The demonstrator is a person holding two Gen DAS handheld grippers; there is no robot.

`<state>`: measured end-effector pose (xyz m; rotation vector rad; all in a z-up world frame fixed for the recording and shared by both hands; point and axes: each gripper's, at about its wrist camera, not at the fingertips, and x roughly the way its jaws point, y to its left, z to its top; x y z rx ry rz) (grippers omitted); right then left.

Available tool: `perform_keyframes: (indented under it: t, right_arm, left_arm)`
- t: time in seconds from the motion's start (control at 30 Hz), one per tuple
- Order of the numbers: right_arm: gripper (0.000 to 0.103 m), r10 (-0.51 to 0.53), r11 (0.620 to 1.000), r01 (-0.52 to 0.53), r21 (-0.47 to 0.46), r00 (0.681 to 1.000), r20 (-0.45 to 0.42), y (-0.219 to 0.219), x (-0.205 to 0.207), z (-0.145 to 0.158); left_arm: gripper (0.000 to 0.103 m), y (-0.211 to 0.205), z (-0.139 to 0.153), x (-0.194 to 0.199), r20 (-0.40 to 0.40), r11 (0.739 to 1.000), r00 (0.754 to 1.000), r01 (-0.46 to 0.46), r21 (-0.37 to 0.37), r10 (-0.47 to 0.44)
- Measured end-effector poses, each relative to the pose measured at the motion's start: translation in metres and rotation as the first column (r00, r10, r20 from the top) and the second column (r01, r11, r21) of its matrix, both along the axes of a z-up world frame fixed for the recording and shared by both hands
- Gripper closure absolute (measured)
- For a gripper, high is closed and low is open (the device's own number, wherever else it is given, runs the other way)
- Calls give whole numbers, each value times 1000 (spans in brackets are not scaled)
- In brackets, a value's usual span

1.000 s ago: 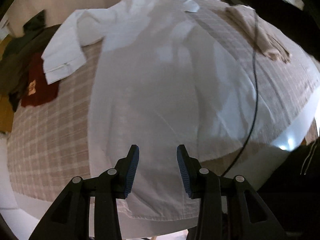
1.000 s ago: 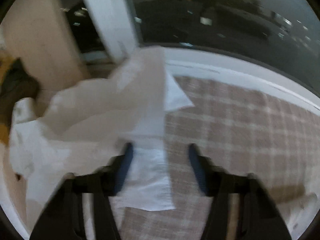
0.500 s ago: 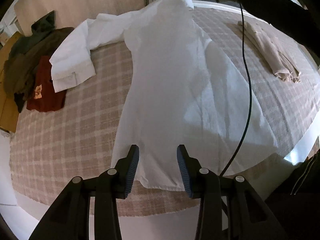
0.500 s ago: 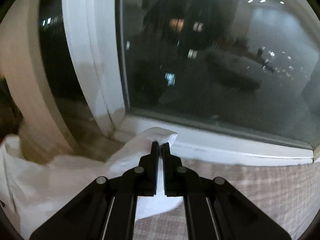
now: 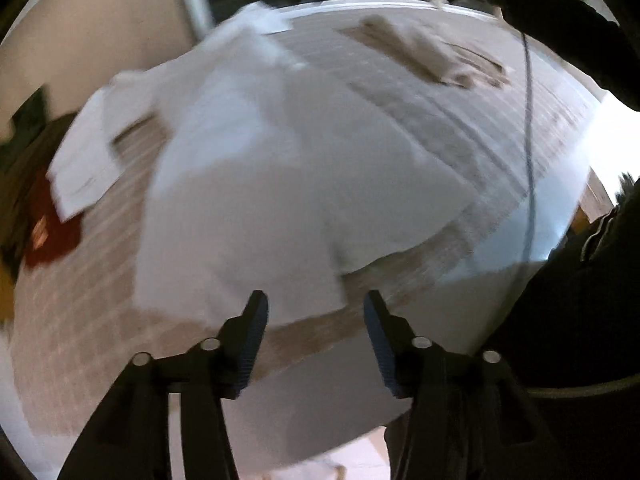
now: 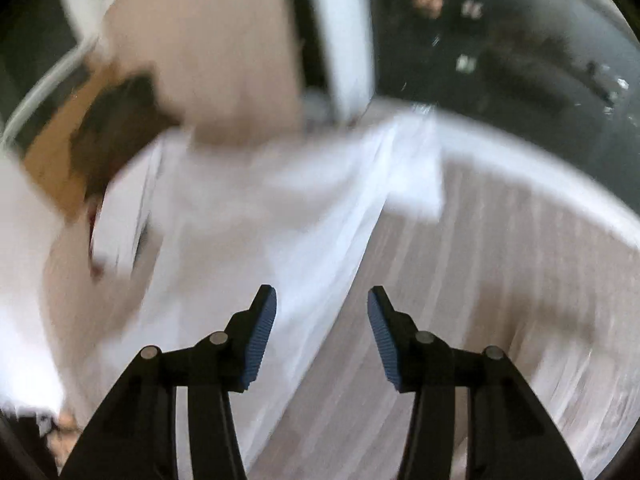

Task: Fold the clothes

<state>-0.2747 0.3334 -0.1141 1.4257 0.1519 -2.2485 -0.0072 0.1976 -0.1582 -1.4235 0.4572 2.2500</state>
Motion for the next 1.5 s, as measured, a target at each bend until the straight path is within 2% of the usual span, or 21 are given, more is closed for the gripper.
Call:
perform_keyframes:
  t: [0.07, 0.13, 0.23, 0.27, 0.33, 0.4, 0.43, 0.5, 0.57, 0.6, 0.73, 0.87, 0.97, 1.03, 1.1, 1.27, 1.43, 1.47, 1.5]
  right_arm:
    - [56, 9, 1000, -9, 13, 999, 53, -1, 24, -18]
    - [56, -1, 999, -2, 32, 997, 79, 1, 38, -30]
    - [56, -45, 998, 41, 44, 996, 78, 13, 42, -32]
    - [56, -58, 998, 55, 37, 995, 80, 18, 42, -31]
    - [56, -76, 997, 75, 13, 993, 86, 24, 44, -30]
    - [56, -94, 995, 96, -13, 991, 93, 23, 45, -29]
    - [56, -99, 994, 102, -24, 990, 99, 22, 45, -29]
    - [56, -94, 994, 99, -42, 989, 117, 18, 46, -34]
    - [56, -86, 995, 93, -45, 987, 133, 12, 45, -40]
    - [56, -84, 995, 91, -44, 987, 136, 10, 43, -42]
    - [56, -124, 988, 138, -75, 980, 158, 10, 14, -48]
    - [56, -217, 962, 242, -125, 959, 184, 19, -37, -54]
    - [56, -266, 945, 294, -143, 946, 187, 17, -76, -60]
    - [56, -268, 939, 307, -157, 936, 227, 11, -91, -67]
    - [56, -256, 940, 304, -157, 929, 266, 1, -106, -75]
    - [56, -265, 957, 284, -61, 940, 216, -20, -125, -84]
    - [56, -249, 965, 260, -34, 949, 191, -25, -135, -89]
    - [59, -243, 967, 252, -29, 954, 175, -25, -136, -88]
    - [71, -237, 970, 244, -24, 958, 159, -25, -137, -86]
  left_arm:
    - [53, 14, -12, -7, 3, 999, 999, 50, -14, -50]
    - [53, 17, -27, -19, 13, 997, 998, 63, -48, -63]
    - [52, 12, -41, -28, 36, 995, 999, 36, -97, -33]
    - [56, 8, -41, -30, 47, 997, 999, 29, -73, -25]
    - [81, -1, -39, -34, 70, 1000, 997, 15, -24, -13]
    - [93, -10, -36, -39, 91, 1000, 996, -4, 23, 2]
    - [93, -15, -33, -42, 100, 999, 995, -19, 47, 14]
    - [93, -31, -17, -46, 121, 985, 991, -72, 159, 53]
    - [93, -46, 9, -47, 112, 954, 990, -113, 278, 84]
    - [93, -50, 22, -48, 101, 942, 991, -120, 314, 92]
    - [93, -58, 63, -52, 57, 906, 994, -106, 409, 91]
    - [93, -55, 91, -53, 17, 899, 997, -70, 433, 70]
    - [93, -47, 91, -62, 14, 913, 997, -75, 401, 75]
    - [93, -38, 85, -67, 41, 921, 997, -81, 381, 71]
    - [93, -23, 74, -67, 71, 940, 995, -93, 327, 73]
    - [93, 17, 50, -72, 133, 957, 989, -105, 269, 71]
    - [93, 51, 32, -73, 156, 973, 983, -129, 191, 100]
    - [93, 56, 29, -74, 158, 975, 981, -136, 178, 109]
    - [93, 62, 26, -75, 157, 976, 981, -141, 163, 115]
